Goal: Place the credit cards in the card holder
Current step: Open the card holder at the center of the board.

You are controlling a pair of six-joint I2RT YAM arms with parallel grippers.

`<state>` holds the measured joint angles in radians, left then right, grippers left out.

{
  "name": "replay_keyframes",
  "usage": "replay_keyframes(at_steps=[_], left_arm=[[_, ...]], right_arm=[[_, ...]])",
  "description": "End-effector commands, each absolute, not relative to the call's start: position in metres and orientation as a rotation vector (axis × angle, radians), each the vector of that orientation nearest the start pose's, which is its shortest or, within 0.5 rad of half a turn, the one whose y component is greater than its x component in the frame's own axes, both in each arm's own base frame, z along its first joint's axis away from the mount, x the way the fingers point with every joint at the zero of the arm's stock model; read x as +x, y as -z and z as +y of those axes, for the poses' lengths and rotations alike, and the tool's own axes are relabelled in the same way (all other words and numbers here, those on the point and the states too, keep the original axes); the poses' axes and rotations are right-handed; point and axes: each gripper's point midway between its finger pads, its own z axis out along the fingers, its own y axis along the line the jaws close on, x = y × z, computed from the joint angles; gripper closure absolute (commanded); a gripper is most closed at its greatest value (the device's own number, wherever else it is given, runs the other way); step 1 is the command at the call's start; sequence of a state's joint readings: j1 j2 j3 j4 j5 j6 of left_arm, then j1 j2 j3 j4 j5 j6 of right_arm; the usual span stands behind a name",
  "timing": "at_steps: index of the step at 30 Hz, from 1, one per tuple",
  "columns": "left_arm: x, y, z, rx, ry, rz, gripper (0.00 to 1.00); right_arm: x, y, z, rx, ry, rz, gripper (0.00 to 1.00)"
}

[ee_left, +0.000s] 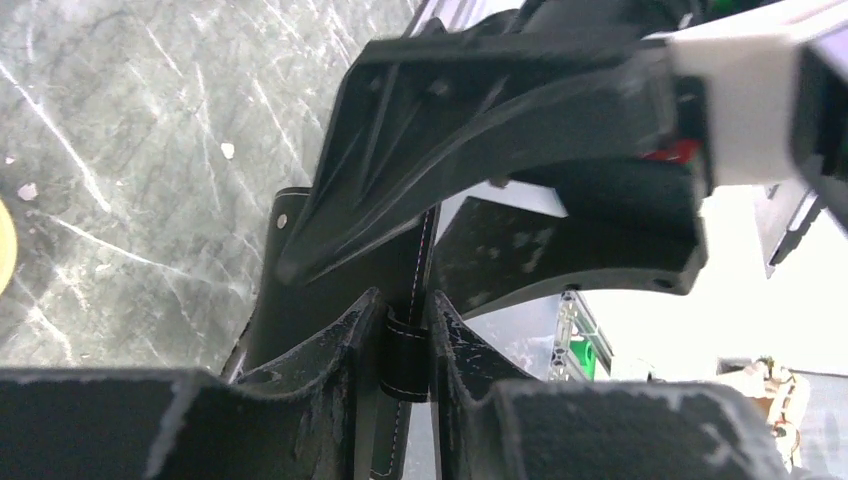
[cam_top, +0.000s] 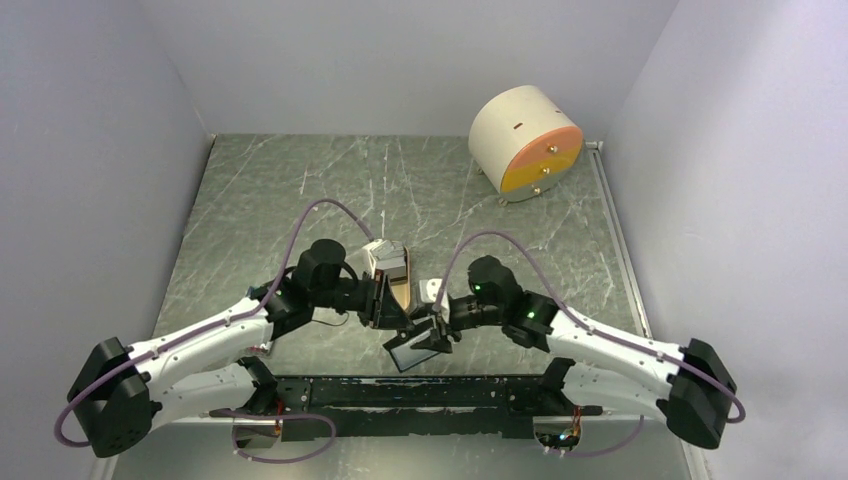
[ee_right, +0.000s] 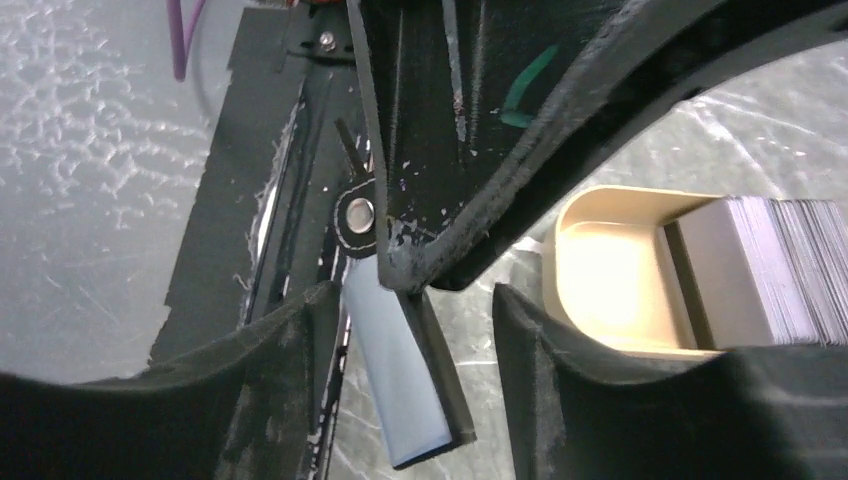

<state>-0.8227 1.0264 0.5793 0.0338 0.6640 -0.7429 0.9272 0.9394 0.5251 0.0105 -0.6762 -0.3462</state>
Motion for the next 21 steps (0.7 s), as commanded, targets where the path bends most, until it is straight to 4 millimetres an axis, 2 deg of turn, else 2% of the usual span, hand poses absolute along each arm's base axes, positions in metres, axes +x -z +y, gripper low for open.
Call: replay_keyframes(at_steps=[1,2,3,4,5,9,10,12,15,19,21], left_arm=[[0.102,-0.208,-0.310,0.691,1.661,2.128,0.72],[0.104,-0.212,-0.309,0.675,1.654,2.124,0.72],[0.109,-0.216,-0.308,0.645,1.638,2.115,0.70],[0.115,-0.221,-0.305,0.601,1.617,2.110,0.67],[0.123,-0.228,-0.301,0.552,1.592,2.097,0.59],[0.151,-0.262,-0.276,0.371,1.501,1.995,0.42],[0.157,-0.271,-0.269,0.322,1.475,1.970,0.35],[0.164,-0.285,-0.257,0.263,1.436,1.931,0.28],[0.167,-0.297,-0.247,0.196,1.414,1.904,0.25],[0.155,-0.300,-0.245,0.157,1.509,1.862,0.21],[0.150,-0.298,-0.245,0.133,1.567,1.845,0.19]], right_arm=[[0.097,-0.154,0.311,-1.592,-1.069,1.387,0.58],[0.099,-0.156,0.313,-1.570,-1.080,1.423,0.77],[0.101,-0.157,0.316,-1.538,-1.093,1.456,0.90],[0.101,-0.162,0.317,-1.506,-1.113,1.473,0.97],[0.099,-0.169,0.318,-1.471,-1.137,1.468,1.00],[0.095,-0.207,0.317,-1.240,-1.255,1.426,1.00],[0.100,-0.217,0.315,-1.146,-1.262,1.423,1.00],[0.115,-0.232,0.308,-0.916,-1.266,1.474,1.00],[0.144,-0.254,0.289,-0.554,-1.242,1.545,1.00],[0.160,-0.292,0.260,-0.130,-1.353,1.496,1.00],[0.167,-0.298,0.247,0.023,-1.378,1.483,1.00]])
